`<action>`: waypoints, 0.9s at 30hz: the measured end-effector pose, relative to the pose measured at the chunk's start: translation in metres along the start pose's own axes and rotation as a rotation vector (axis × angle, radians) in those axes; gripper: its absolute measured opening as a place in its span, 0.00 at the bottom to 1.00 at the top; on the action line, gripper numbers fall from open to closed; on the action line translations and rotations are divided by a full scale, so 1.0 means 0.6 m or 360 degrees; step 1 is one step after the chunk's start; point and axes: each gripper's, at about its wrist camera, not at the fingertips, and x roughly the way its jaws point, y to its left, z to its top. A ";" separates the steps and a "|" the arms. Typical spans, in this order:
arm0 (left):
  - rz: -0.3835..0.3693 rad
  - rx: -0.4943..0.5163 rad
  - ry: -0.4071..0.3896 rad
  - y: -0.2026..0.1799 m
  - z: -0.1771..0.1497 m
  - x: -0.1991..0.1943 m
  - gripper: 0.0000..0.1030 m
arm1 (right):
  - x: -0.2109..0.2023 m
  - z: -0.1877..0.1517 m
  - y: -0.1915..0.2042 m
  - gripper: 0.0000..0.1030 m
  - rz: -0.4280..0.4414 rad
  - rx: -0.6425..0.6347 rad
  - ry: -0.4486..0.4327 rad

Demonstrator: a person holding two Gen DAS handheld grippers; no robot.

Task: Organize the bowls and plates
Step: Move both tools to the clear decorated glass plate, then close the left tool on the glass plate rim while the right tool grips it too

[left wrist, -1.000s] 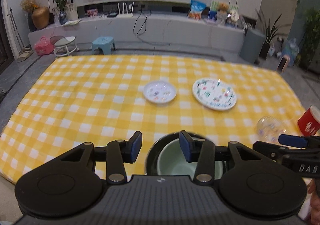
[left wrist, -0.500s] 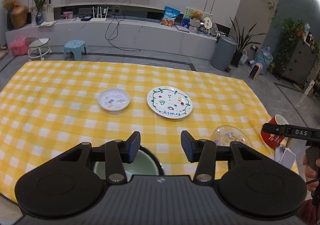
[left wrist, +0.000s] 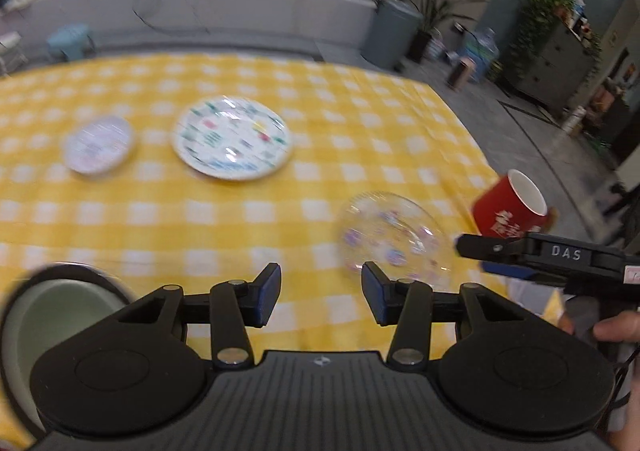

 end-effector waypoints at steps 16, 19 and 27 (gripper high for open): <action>-0.0272 -0.0182 0.0217 0.009 0.001 0.148 0.47 | 0.068 0.011 -0.061 0.66 -0.0202 0.0099 0.0112; -0.0278 -0.0137 0.0219 0.002 -0.007 0.159 0.45 | 0.081 0.007 -0.076 0.64 -0.0191 0.0159 0.0156; -0.0320 -0.0133 0.0252 0.005 -0.014 0.184 0.36 | 0.077 0.007 -0.093 0.51 -0.0105 0.0222 0.0113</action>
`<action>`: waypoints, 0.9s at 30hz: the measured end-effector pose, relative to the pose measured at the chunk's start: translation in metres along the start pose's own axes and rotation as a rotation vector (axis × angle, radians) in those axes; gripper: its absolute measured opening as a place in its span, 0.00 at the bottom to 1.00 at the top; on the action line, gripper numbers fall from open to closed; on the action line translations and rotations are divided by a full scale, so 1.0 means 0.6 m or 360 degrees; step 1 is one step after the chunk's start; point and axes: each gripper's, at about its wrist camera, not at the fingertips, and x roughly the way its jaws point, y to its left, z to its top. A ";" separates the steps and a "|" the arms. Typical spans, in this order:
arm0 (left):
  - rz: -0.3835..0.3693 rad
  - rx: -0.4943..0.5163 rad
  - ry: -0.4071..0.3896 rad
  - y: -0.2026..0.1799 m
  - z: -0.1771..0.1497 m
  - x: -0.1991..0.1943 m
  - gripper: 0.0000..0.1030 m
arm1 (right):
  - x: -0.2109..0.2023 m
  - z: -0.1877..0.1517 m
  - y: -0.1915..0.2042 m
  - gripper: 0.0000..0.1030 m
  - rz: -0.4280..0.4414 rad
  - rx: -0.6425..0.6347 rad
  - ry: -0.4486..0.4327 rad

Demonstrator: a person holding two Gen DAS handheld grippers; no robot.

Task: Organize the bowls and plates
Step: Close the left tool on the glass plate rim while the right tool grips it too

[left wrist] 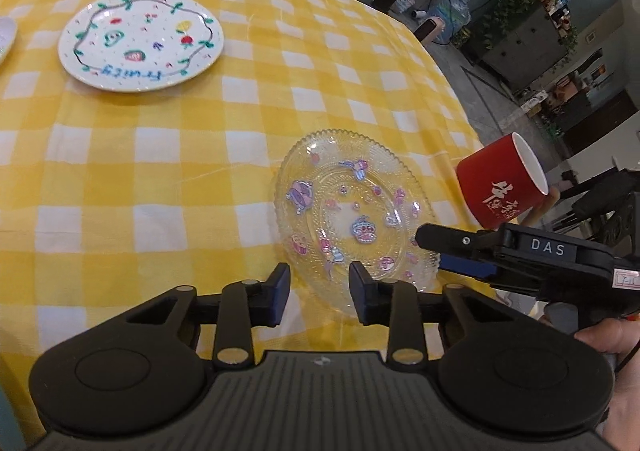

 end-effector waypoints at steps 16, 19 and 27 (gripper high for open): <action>-0.0081 -0.0176 -0.0067 0.023 -0.004 0.012 0.34 | 0.002 -0.006 -0.057 0.08 0.0124 0.0441 0.0093; -0.0070 -0.0216 -0.0086 0.028 -0.003 0.010 0.32 | 0.005 -0.010 -0.069 0.05 0.0170 0.0550 0.0140; 0.0044 -0.0205 -0.0157 0.025 -0.009 0.005 0.13 | 0.002 -0.009 -0.048 0.05 0.0161 0.0479 0.0151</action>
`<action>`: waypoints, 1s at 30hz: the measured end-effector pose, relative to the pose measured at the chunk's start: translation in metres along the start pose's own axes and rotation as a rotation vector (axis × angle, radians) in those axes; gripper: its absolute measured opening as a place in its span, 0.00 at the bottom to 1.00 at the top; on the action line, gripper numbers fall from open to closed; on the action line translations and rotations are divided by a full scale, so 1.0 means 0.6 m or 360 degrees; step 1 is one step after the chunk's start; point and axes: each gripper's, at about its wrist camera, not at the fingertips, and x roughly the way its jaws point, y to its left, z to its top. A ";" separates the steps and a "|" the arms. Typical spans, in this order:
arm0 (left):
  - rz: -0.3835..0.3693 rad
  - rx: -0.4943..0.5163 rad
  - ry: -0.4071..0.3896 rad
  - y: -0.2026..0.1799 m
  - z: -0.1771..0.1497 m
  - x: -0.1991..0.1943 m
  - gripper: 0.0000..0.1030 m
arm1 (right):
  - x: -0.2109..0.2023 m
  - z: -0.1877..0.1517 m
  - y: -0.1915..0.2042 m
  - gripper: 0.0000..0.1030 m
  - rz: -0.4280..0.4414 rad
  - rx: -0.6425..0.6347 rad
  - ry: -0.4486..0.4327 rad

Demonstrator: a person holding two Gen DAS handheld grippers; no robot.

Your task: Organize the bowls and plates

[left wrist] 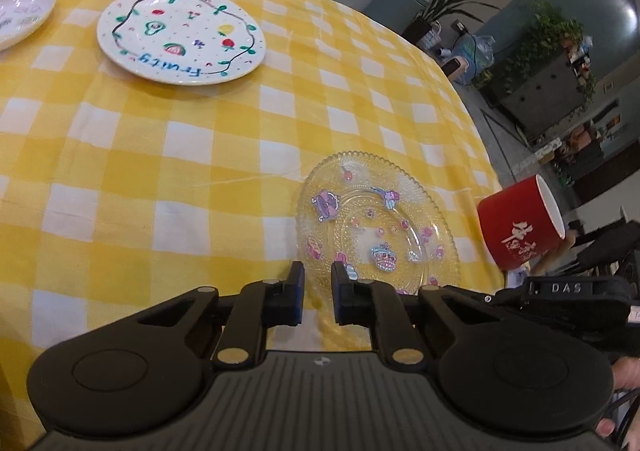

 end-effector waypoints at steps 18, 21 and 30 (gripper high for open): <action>0.0063 0.0097 -0.0105 -0.019 -0.021 -0.049 0.15 | 0.001 -0.023 0.056 0.08 -0.0121 -0.0401 -0.0102; 0.0072 0.0157 -0.0148 -0.023 -0.026 -0.060 0.16 | -0.003 -0.031 0.068 0.09 -0.0125 -0.0498 -0.0122; 0.0109 0.0196 -0.0204 -0.023 -0.042 -0.095 0.16 | -0.005 -0.044 0.080 0.09 -0.0066 -0.0599 -0.0084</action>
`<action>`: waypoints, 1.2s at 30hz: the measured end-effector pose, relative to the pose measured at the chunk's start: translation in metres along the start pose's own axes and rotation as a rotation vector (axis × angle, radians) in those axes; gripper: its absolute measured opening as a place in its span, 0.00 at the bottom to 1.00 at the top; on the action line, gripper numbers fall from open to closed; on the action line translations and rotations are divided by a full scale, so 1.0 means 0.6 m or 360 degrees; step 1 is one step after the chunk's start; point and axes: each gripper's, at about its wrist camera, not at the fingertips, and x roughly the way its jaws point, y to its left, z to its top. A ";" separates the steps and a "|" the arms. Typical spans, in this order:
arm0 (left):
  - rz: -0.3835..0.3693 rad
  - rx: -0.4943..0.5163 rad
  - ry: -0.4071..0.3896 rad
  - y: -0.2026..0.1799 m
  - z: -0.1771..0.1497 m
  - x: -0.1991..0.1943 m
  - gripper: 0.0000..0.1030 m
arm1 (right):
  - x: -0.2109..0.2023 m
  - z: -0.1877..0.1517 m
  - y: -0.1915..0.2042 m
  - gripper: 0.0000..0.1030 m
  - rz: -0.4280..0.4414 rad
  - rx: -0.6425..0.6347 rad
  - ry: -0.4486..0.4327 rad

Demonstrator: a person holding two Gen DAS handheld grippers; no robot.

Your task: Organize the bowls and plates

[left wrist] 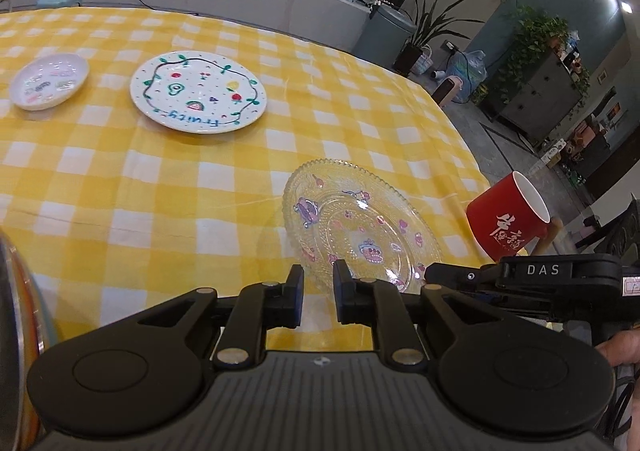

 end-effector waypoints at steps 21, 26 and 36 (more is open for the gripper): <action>0.0124 -0.0092 0.0029 0.040 -0.057 -0.056 0.18 | 0.046 -0.039 0.055 0.11 -0.0001 -0.0222 0.0246; 0.0191 -0.0073 0.0026 0.044 -0.065 -0.062 0.18 | 0.062 -0.050 0.072 0.12 -0.0015 -0.0283 0.0294; 0.0270 -0.0092 0.0022 0.051 -0.086 -0.078 0.18 | 0.072 -0.066 0.087 0.12 0.0006 -0.0347 0.0391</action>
